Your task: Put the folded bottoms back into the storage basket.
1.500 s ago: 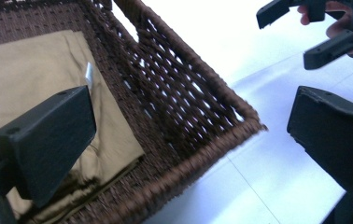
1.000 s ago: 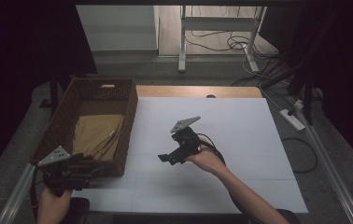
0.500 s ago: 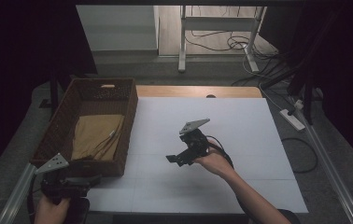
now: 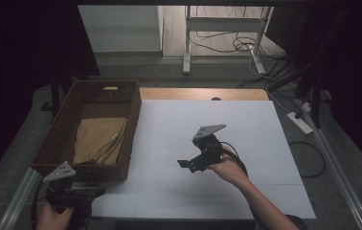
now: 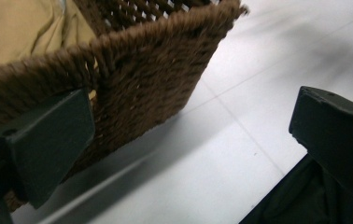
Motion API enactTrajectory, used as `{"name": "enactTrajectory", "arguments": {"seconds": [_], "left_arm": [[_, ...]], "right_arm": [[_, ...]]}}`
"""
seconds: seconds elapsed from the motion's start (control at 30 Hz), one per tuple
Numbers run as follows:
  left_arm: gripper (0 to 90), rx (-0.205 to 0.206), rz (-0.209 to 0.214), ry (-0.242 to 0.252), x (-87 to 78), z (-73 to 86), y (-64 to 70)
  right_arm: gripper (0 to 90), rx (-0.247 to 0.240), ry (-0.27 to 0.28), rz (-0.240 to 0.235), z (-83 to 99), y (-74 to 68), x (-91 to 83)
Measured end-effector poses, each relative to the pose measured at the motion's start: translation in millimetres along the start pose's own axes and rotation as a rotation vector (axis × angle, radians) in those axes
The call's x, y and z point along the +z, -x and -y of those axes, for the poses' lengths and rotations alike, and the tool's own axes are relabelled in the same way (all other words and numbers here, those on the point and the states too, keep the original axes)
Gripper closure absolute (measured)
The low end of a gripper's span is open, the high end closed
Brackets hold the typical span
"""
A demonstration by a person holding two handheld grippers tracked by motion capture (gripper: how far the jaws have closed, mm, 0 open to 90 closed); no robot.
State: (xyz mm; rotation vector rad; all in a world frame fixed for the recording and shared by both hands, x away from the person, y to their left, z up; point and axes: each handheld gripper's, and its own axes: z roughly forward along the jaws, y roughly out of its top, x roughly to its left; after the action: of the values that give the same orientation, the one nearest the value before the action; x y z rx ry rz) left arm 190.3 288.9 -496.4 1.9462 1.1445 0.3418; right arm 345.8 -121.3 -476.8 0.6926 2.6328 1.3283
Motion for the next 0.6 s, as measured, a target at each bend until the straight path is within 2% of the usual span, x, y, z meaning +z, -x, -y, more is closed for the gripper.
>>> {"name": "enactTrajectory", "arguments": {"seconds": [0.27,0.6], "left_arm": [[0.0,0.013,-0.030,0.007,1.4,-0.3,1.3],[0.0,0.016,-0.031,0.016,2.1,-0.4,0.9]], "right_arm": [[0.9,0.019,0.017,0.012,8.4,1.3,-12.7],[0.9,0.039,0.030,0.029,18.8,3.2,-28.9]]}}
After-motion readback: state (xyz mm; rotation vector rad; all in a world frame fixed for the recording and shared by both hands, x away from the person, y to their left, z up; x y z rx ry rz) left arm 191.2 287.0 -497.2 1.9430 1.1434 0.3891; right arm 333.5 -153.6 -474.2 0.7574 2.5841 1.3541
